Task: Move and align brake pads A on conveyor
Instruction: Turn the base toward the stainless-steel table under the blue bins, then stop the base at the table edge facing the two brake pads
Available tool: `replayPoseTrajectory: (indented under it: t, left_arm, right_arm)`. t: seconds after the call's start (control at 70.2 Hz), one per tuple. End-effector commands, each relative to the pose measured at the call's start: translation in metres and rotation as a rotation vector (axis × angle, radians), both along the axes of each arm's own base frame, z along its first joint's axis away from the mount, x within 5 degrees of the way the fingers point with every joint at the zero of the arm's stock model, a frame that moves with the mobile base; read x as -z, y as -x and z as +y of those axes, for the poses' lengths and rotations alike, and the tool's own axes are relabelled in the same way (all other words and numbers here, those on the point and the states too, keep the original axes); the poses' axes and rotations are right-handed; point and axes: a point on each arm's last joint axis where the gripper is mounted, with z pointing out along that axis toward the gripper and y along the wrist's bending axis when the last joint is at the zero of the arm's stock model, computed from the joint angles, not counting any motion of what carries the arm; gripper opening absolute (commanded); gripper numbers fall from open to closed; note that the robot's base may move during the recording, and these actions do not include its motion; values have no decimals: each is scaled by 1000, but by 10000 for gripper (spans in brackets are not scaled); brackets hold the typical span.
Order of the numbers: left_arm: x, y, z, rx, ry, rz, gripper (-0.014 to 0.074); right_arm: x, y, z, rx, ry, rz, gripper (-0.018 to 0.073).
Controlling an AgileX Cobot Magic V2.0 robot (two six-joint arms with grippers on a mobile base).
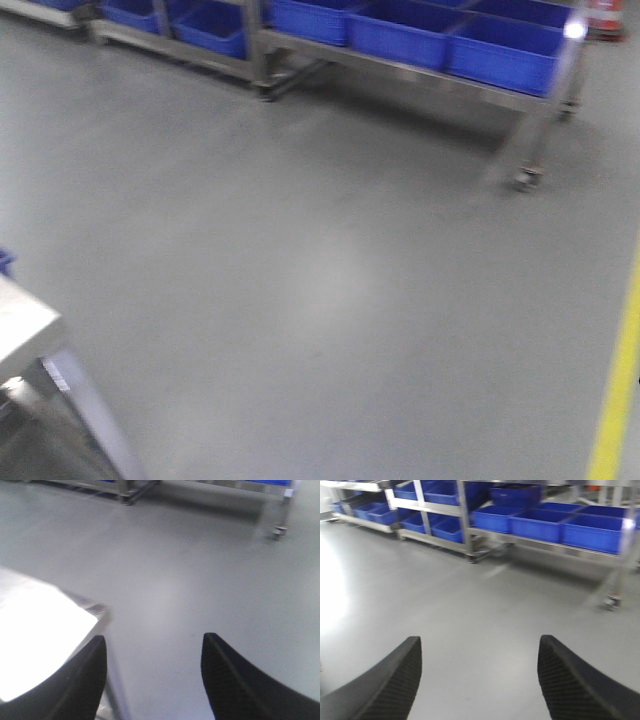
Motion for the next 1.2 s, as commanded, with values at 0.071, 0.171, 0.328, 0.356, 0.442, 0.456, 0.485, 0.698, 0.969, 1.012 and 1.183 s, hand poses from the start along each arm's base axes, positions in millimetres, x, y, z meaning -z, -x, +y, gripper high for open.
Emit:
replayPoseTrajectory:
  t: [0.071, 0.171, 0.328, 0.356, 0.442, 0.456, 0.485, 0.698, 0.969, 1.012, 1.183]
  left_arm:
    - [-13, -2, -1, 6, 15, -81, 393]
    - [-13, -2, -1, 6, 15, -81, 393]
    - [-13, -2, -1, 6, 15, -81, 393]
    - [-13, -2, -1, 6, 15, -81, 393]
    - [-13, -2, -1, 6, 15, -81, 393]
    - [-13, -2, -1, 6, 15, -81, 393]
    - [-13, -2, -1, 6, 15, -81, 393]
    - [-13, -2, -1, 6, 15, -81, 393]
    - [-13, -2, -1, 6, 15, -81, 393]
    - [-13, -2, -1, 6, 15, -81, 393]
    - [-13, -2, -1, 6, 15, -81, 393]
  right_arm:
    - [-14, -1, -1, 13, -5, -90, 470]
    - [-14, -1, -1, 13, -5, -90, 470]
    - [-14, -1, -1, 13, -5, -90, 470]
    - [-14, -1, -1, 13, -5, -90, 470]
    - [-14, -1, -1, 13, -5, -90, 470]
    - [-14, -1, -1, 13, -5, -90, 470]
    - [-14, -1, -1, 13, -5, -90, 470]
    - [-14, -1, -1, 13, -5, -90, 470]
    - [-14, -1, -1, 13, -5, -90, 470]
    - [-14, -1, -1, 13, -5, -90, 470]
    - [-14, -1, -1, 13, -5, -90, 470]
